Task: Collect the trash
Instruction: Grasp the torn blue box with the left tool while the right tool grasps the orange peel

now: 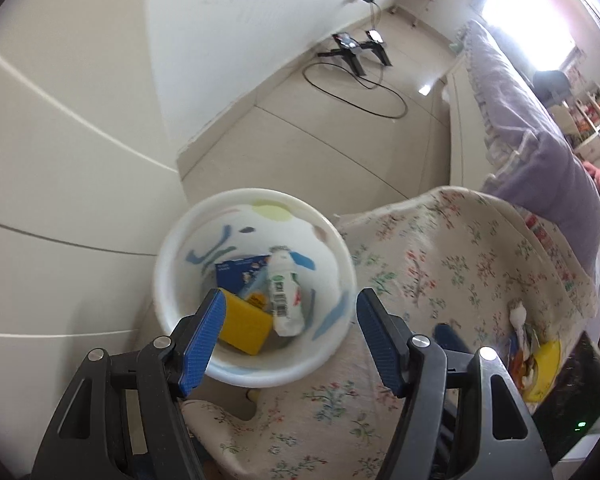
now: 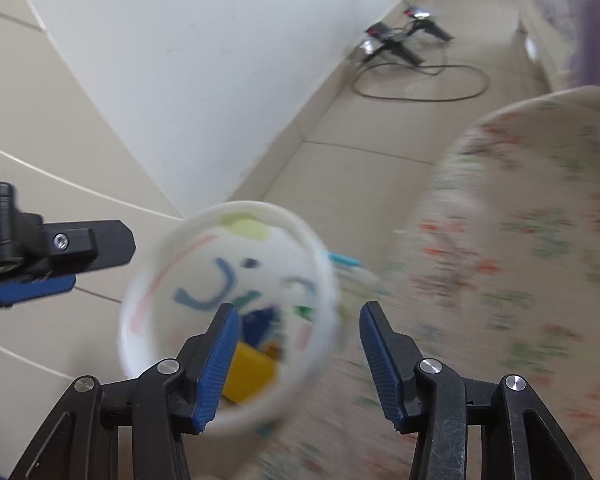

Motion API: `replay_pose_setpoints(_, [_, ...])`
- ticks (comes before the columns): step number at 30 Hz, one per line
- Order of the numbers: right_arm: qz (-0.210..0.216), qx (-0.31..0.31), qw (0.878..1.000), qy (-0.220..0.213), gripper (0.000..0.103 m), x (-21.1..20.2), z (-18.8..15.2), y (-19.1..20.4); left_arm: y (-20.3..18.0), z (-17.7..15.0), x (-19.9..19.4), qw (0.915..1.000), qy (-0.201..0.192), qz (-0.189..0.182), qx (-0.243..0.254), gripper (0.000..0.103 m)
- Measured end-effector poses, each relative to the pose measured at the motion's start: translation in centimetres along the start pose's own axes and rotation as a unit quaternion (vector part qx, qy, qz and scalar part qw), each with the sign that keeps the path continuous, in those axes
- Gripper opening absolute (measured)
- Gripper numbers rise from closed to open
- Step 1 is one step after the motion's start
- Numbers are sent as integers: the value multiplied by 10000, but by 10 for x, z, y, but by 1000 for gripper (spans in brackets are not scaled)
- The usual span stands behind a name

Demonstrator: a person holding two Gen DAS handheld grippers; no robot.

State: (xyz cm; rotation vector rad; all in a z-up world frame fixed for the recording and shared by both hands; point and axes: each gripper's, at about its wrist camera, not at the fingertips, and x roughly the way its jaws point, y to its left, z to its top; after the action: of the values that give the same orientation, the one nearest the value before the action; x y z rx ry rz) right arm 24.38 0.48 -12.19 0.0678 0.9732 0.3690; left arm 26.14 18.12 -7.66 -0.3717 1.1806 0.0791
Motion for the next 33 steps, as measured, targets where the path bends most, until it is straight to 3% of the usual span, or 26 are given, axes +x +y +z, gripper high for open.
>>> replay_pose_setpoints(8, [-849,435,9949,-340,58,-107,-6,-88,-92,-26,9,9954,260,-513,770,71])
replay_pose_setpoints(11, [-1140,649,9900,-518,61,-149,-8,-121,-135,-46,17,9887,478,-883,1109,71])
replay_pose_setpoints(15, [-1616,741,9823,-589,68,-192,-19,-165,-188,-78,17,9786,279,-924,1820,70])
replay_pose_setpoints(18, [-2002,970,9732,-575,68,-212,-38,-200,-218,-99,24,9684,416,-1172,2162,70])
replay_pose_setpoints(23, [-1729,1908,9652,-455,68,-212,-61,-249,-249,-121,47,9600,911,-1612,2099,70])
replay_pose_setpoints(26, [-1568,2064,9656,-216,68,-205,-69,-258,-260,-127,60,9592,1085,-1767,1922,67])
replay_pose_setpoints(27, [-1548,2082,9656,-157,68,-202,-70,-259,-264,-129,67,9586,1167,-1798,1876,64])
replay_pose_setpoints(29, [-1541,2099,9655,-67,68,-194,-70,-260,-270,-133,78,9565,1350,-1825,1832,44])
replay_pose_setpoints(33, [-1490,2032,9677,45,68,-189,-70,-258,-275,-140,104,9546,1739,-1869,1532,32])
